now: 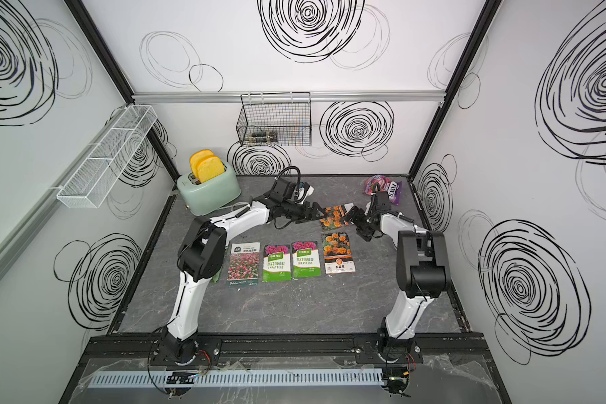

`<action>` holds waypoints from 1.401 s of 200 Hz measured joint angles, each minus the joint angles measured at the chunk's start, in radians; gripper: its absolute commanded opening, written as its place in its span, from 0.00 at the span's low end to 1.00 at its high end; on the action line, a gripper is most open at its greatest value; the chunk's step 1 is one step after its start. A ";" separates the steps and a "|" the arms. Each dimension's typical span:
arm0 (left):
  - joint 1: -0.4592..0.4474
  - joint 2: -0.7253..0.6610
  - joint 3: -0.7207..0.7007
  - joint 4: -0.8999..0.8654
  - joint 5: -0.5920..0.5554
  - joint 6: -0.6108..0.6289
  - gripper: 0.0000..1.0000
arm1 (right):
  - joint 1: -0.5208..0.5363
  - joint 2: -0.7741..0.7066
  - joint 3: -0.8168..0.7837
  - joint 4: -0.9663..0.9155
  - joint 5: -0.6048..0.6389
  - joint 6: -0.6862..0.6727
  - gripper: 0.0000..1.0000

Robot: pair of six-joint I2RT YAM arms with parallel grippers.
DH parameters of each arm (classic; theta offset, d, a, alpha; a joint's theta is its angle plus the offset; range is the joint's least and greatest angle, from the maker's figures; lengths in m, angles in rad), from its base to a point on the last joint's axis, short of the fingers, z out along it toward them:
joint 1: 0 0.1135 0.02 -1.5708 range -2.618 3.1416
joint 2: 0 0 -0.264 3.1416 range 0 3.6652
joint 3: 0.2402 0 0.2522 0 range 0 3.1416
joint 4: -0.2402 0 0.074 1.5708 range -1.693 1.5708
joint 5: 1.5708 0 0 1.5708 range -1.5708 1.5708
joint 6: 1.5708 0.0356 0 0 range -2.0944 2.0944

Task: Arrange the seed packets in a row
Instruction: Pick up the seed packet from the center of the board.

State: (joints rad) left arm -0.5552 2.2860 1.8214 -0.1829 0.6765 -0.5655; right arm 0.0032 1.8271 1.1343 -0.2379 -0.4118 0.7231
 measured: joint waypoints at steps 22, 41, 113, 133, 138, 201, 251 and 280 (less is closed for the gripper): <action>0.000 0.094 0.098 0.006 0.000 -0.006 0.84 | -0.003 0.060 0.030 0.011 -0.004 0.006 0.83; 0.001 0.162 0.170 0.021 -0.001 -0.020 0.83 | -0.008 0.100 0.056 0.016 -0.007 0.011 0.81; 0.003 0.318 0.281 0.140 -0.001 -0.098 0.83 | -0.011 0.166 0.124 0.058 -0.001 0.014 0.74; 0.002 0.345 0.296 0.148 -0.004 -0.110 0.82 | -0.010 0.183 0.144 0.061 0.003 0.014 0.71; 0.002 0.349 0.301 0.150 -0.005 -0.112 0.82 | -0.010 0.186 0.148 0.062 0.004 0.014 0.70; -0.001 0.366 0.320 0.158 -0.007 -0.128 0.80 | 0.003 0.218 0.153 0.123 0.005 0.041 0.49; -0.003 0.366 0.320 0.154 -0.005 -0.127 0.78 | 0.033 0.267 0.171 0.202 -0.030 0.088 0.33; -0.003 0.366 0.320 0.153 -0.003 -0.127 0.77 | 0.051 0.305 0.205 0.225 -0.043 0.110 0.23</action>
State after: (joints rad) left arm -0.5583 2.6522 2.1414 -0.0296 0.6731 -0.6922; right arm 0.0540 2.1323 1.3392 -0.0128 -0.4549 0.8333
